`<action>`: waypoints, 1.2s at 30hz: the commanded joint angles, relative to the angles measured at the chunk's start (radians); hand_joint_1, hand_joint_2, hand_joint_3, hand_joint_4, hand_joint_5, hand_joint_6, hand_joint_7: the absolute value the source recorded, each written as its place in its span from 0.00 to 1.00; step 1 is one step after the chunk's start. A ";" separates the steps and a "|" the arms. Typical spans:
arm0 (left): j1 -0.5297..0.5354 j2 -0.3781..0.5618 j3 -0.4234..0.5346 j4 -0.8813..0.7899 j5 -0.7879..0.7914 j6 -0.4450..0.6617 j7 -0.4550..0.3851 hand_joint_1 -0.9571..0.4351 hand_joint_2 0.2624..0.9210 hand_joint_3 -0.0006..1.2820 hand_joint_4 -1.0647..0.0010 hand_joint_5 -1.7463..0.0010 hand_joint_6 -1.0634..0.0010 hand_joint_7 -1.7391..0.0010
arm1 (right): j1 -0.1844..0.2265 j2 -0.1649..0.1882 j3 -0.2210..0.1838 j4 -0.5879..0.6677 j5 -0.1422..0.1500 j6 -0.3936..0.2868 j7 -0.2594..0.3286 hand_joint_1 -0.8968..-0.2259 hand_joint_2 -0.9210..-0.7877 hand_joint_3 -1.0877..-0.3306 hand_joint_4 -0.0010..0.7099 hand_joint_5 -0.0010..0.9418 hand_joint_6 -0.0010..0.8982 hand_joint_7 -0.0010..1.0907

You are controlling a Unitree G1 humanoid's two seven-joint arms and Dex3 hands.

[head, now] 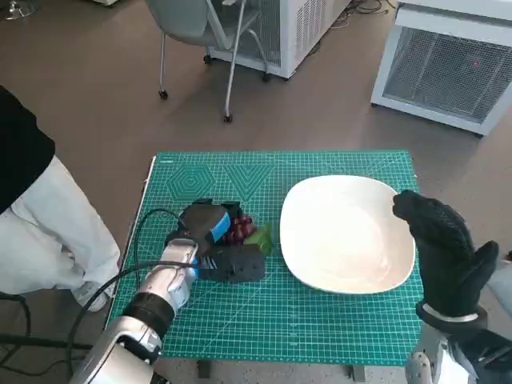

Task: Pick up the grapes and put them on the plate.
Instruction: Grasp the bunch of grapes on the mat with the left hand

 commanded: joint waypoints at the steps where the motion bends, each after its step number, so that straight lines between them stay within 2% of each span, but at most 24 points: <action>1: 0.039 -0.014 -0.009 0.026 -0.012 0.007 -0.060 0.69 1.00 0.18 0.57 0.12 0.48 0.35 | 0.015 -0.002 -0.006 0.007 0.000 0.019 -0.011 0.75 0.00 0.60 0.60 0.48 0.20 0.80; 6: 0.037 -0.011 -0.002 0.021 -0.023 0.008 -0.077 0.69 1.00 0.16 0.55 0.11 0.45 0.40 | 0.012 -0.004 -0.006 0.007 0.001 0.020 -0.011 0.75 0.00 0.60 0.60 0.48 0.20 0.80; 14: 0.034 -0.013 0.000 0.026 -0.032 0.019 -0.086 0.69 1.00 0.16 0.56 0.10 0.44 0.41 | 0.010 -0.004 -0.006 0.008 0.008 0.023 -0.005 0.75 0.00 0.61 0.59 0.48 0.20 0.80; 36: 0.031 -0.008 -0.007 0.026 -0.039 0.032 -0.081 0.69 1.00 0.17 0.57 0.09 0.45 0.40 | 0.012 -0.003 -0.004 0.000 0.004 0.022 -0.008 0.75 0.00 0.61 0.60 0.48 0.21 0.79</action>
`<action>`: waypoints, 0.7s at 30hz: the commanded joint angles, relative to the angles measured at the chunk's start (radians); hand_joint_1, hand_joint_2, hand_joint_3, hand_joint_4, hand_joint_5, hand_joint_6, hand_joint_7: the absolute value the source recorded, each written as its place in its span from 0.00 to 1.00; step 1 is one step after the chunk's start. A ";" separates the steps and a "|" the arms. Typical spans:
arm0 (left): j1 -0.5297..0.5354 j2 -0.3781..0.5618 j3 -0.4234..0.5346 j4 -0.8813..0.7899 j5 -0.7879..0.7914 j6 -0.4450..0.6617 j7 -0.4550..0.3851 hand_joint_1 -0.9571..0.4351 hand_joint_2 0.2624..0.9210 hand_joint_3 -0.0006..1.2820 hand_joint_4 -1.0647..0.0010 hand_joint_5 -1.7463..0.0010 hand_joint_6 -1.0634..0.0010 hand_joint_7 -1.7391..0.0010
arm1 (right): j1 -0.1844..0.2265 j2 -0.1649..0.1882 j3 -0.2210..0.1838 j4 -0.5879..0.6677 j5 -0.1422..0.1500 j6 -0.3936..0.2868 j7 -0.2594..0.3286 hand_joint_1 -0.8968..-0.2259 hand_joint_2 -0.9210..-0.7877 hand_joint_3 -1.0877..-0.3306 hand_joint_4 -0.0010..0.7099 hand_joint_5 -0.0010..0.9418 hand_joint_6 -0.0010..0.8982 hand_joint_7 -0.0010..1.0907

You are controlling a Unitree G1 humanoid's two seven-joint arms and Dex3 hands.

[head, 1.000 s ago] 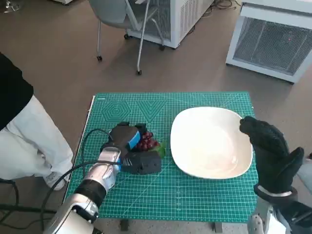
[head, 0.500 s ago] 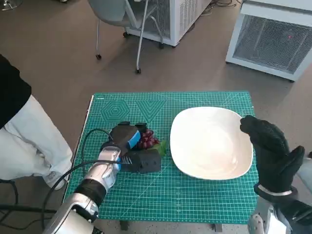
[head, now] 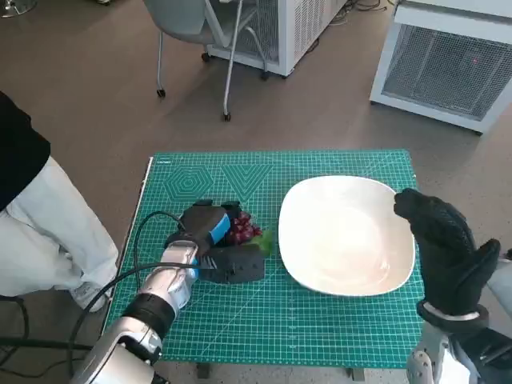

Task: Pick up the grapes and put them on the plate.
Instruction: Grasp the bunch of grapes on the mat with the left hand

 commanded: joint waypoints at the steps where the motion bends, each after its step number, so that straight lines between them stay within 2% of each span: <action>1: 0.034 -0.004 -0.010 0.023 0.000 0.007 -0.023 0.69 1.00 0.17 0.57 0.09 0.45 0.40 | 0.017 0.001 -0.004 0.003 0.003 0.013 -0.003 0.75 0.00 0.60 0.60 0.48 0.21 0.79; 12: 0.044 0.027 0.001 -0.054 -0.005 0.018 -0.038 0.69 1.00 0.17 0.58 0.09 0.45 0.41 | 0.016 0.000 -0.005 0.002 0.009 0.015 0.000 0.75 0.00 0.60 0.60 0.48 0.21 0.79; 16: 0.067 0.056 0.013 -0.156 -0.008 0.040 -0.063 0.69 1.00 0.17 0.57 0.09 0.45 0.41 | 0.017 0.002 -0.002 -0.003 0.008 0.015 -0.003 0.75 0.00 0.61 0.60 0.48 0.21 0.79; 21: 0.134 0.115 0.044 -0.383 -0.008 0.088 -0.113 0.69 0.99 0.15 0.54 0.11 0.42 0.43 | 0.018 0.002 0.000 -0.010 0.005 0.018 -0.007 0.74 0.00 0.61 0.60 0.48 0.21 0.79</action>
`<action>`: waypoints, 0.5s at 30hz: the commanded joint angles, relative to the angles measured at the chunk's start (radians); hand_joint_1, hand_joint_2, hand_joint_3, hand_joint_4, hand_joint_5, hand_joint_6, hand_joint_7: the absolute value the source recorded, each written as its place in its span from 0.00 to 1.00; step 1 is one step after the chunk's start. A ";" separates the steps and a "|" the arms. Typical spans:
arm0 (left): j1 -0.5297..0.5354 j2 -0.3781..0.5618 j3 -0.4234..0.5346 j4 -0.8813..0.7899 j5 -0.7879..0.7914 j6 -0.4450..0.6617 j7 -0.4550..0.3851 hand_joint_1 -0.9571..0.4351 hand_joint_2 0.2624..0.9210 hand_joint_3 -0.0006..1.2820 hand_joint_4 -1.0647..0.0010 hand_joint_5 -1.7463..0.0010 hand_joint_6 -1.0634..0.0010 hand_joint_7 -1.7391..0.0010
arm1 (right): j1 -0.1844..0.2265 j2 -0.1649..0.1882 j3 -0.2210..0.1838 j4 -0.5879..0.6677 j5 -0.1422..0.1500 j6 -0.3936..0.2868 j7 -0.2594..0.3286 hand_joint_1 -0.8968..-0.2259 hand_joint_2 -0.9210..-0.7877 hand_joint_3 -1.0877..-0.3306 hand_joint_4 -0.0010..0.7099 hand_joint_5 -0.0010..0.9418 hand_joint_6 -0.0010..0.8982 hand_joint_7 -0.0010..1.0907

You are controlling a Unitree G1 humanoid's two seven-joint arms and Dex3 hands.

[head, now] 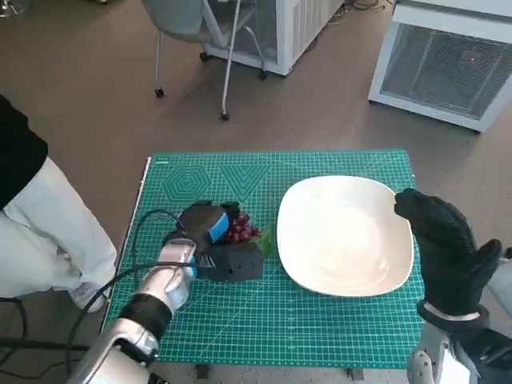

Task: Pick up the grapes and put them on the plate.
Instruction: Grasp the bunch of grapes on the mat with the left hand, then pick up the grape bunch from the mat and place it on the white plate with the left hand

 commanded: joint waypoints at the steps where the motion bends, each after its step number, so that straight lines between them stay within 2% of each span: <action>1: 0.082 0.064 0.035 -0.222 -0.002 0.047 -0.054 0.69 0.98 0.15 0.53 0.11 0.41 0.43 | 0.017 0.001 -0.002 -0.001 -0.003 0.017 -0.008 0.74 0.00 0.61 0.60 0.48 0.21 0.79; 7: 0.166 0.130 0.085 -0.490 0.019 0.102 -0.098 0.69 0.94 0.14 0.45 0.17 0.35 0.47 | 0.012 0.001 -0.001 0.000 -0.005 0.017 -0.009 0.74 0.00 0.61 0.60 0.48 0.21 0.79; 11: 0.211 0.163 0.118 -0.646 0.036 0.144 -0.128 0.69 0.96 0.09 0.38 0.22 0.34 0.46 | 0.008 0.002 0.000 0.004 -0.007 0.016 -0.010 0.74 0.00 0.61 0.60 0.48 0.21 0.79; 15: 0.255 0.186 0.154 -0.781 0.049 0.177 -0.148 0.69 0.98 0.06 0.35 0.25 0.34 0.46 | 0.004 0.002 0.000 0.008 -0.006 0.017 -0.008 0.74 0.00 0.61 0.60 0.48 0.21 0.79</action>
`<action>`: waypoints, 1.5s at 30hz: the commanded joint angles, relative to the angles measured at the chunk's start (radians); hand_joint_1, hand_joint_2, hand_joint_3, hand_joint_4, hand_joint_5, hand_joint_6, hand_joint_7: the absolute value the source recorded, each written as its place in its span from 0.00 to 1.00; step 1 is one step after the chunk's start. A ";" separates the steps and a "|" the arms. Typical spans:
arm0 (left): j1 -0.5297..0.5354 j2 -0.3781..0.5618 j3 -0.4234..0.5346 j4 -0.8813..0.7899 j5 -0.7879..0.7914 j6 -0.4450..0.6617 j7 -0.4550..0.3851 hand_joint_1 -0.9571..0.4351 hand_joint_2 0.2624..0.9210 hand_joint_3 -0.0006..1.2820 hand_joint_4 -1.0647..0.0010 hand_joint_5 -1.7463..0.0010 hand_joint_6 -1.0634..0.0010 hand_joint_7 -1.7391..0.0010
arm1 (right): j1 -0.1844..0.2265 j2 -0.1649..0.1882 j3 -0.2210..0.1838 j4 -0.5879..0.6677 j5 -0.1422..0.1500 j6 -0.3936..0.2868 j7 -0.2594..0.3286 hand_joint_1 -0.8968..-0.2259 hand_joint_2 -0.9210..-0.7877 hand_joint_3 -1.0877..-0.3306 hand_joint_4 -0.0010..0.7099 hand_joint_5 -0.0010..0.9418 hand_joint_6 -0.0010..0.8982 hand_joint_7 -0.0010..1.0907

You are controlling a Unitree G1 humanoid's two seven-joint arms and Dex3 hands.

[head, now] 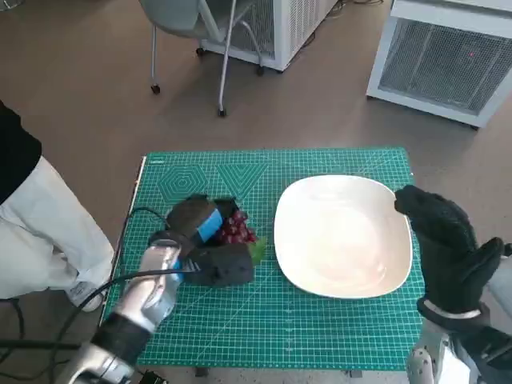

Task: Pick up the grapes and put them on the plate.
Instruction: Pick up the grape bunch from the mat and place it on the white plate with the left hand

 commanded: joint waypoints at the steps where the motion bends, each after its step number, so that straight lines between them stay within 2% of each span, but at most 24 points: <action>1: 0.073 0.059 0.069 -0.249 0.032 0.054 -0.038 0.69 0.98 0.05 0.34 0.25 0.34 0.46 | 0.013 0.002 -0.001 0.015 -0.005 0.017 -0.007 0.74 0.00 0.61 0.60 0.48 0.21 0.79; 6: 0.123 0.070 0.118 -0.372 0.028 0.054 -0.042 0.69 0.99 0.04 0.32 0.28 0.35 0.45 | 0.011 0.002 0.000 0.015 0.000 0.020 -0.001 0.75 0.00 0.62 0.61 0.47 0.21 0.79; 10: 0.150 0.067 0.144 -0.430 0.031 0.048 -0.038 0.69 0.99 0.03 0.29 0.32 0.37 0.41 | 0.010 0.003 0.001 0.014 0.004 0.023 0.003 0.75 0.00 0.62 0.61 0.47 0.21 0.79; 19: 0.157 0.048 0.155 -0.428 0.041 0.039 -0.041 0.69 0.99 0.03 0.27 0.37 0.40 0.35 | 0.011 0.005 0.005 0.010 0.010 0.030 0.008 0.75 0.00 0.62 0.61 0.47 0.21 0.79; 34: 0.117 0.021 0.137 -0.406 0.046 0.063 -0.112 0.69 0.99 0.02 0.27 0.34 0.38 0.40 | 0.014 -0.001 0.000 0.006 0.016 0.034 0.019 0.74 0.00 0.62 0.61 0.47 0.21 0.79; 45: 0.004 -0.066 0.077 -0.412 0.077 0.071 -0.170 0.69 0.99 0.02 0.26 0.36 0.39 0.38 | 0.016 0.000 -0.002 0.007 0.010 0.032 0.016 0.74 0.00 0.62 0.61 0.46 0.21 0.79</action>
